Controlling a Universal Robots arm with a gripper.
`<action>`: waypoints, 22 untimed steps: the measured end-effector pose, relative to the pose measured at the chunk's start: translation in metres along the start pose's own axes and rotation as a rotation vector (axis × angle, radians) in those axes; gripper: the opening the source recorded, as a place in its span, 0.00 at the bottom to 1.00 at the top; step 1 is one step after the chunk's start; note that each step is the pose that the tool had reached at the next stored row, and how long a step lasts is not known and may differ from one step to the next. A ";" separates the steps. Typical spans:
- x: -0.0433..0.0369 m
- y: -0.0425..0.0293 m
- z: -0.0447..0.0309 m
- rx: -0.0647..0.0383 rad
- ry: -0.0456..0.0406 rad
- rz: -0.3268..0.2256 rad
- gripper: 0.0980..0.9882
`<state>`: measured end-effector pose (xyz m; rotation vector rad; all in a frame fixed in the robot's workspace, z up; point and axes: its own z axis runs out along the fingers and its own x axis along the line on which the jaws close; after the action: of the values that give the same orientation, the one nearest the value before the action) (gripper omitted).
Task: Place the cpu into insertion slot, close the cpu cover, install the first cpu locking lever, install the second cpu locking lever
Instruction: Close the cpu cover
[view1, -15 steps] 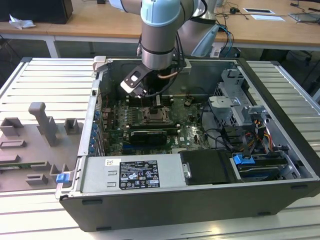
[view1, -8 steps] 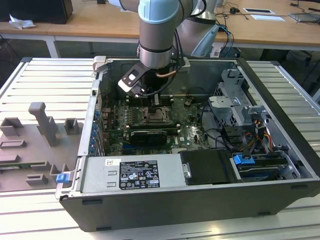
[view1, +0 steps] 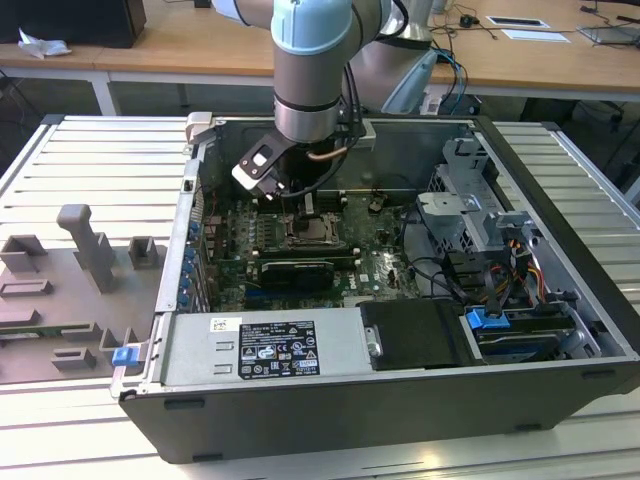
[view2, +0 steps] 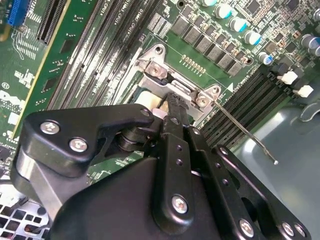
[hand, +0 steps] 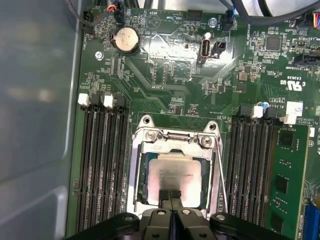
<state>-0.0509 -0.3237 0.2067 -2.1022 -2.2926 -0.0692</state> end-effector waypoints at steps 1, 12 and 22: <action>-0.0001 0.0001 0.0008 0.000 -0.0002 0.000 0.01; 0.0076 0.0104 0.0006 -0.002 0.0043 0.000 0.01; 0.0081 0.0157 -0.0168 0.004 0.0025 0.000 0.01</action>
<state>-0.0361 -0.3152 0.2241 -2.0996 -2.2890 -0.0672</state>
